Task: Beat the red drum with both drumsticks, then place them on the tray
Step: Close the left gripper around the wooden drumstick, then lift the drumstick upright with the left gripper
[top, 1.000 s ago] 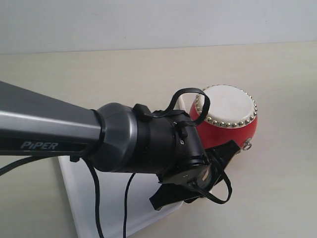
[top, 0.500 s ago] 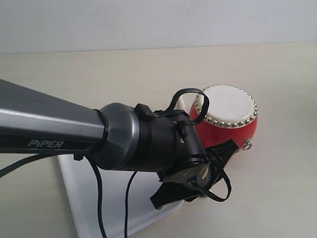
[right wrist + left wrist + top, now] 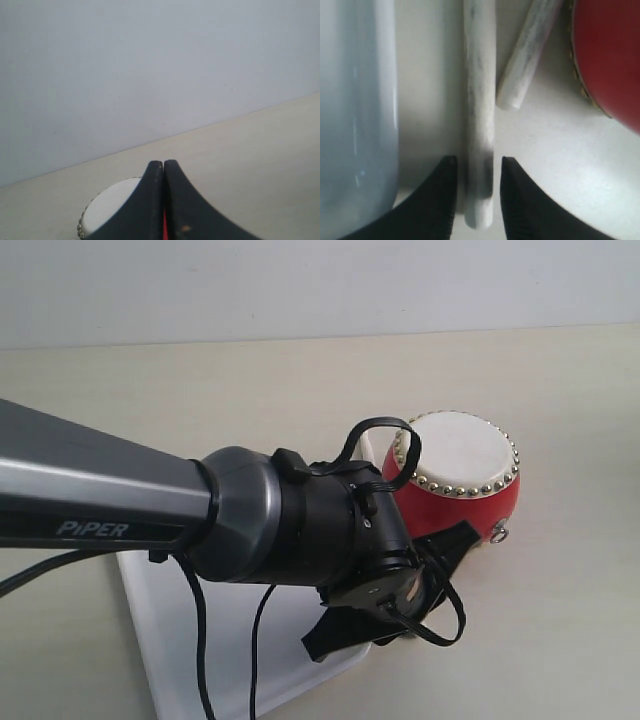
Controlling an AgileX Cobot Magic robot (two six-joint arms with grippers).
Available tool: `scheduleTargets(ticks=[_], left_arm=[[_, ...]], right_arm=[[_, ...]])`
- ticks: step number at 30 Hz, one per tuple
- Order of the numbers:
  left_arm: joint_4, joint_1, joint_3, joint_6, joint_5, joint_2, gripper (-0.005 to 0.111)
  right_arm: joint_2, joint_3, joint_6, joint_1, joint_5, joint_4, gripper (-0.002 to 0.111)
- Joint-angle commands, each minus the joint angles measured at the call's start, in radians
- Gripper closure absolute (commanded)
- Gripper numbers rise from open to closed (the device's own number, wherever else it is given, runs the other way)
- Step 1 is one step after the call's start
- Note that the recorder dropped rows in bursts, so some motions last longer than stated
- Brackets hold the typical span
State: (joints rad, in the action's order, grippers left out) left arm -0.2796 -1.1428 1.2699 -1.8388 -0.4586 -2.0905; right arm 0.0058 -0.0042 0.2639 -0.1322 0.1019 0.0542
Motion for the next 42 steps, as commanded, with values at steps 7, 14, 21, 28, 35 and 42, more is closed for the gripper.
scheduleTargets(ticks=[7, 14, 21, 28, 35, 42], left_arm=[[0.009, 0.004, 0.000, 0.006, -0.033, -0.008, 0.107], [0.009, 0.004, 0.000, 0.006, -0.045, 0.007, 0.107], [-0.005, 0.006, 0.000, 0.088, -0.107, 0.072, 0.107], [-0.036, 0.008, 0.000, 0.178, -0.165, 0.173, 0.107], [-0.087, 0.045, -0.019, 0.469, -0.315, 0.337, 0.107], [-0.056, 0.078, -0.145, 0.708, -0.296, 0.593, 0.107]], right_arm=[[-0.006, 0.004, -0.001, 0.004, -0.014, -0.005, 0.108], [-0.006, 0.004, -0.001, 0.004, -0.014, -0.005, 0.108], [-0.006, 0.004, -0.001, 0.004, -0.014, -0.005, 0.108], [-0.006, 0.004, -0.001, 0.004, -0.014, -0.005, 0.108], [-0.006, 0.004, -0.001, 0.004, -0.014, -0.003, 0.108], [-0.006, 0.004, -0.001, 0.004, -0.014, -0.003, 0.108]])
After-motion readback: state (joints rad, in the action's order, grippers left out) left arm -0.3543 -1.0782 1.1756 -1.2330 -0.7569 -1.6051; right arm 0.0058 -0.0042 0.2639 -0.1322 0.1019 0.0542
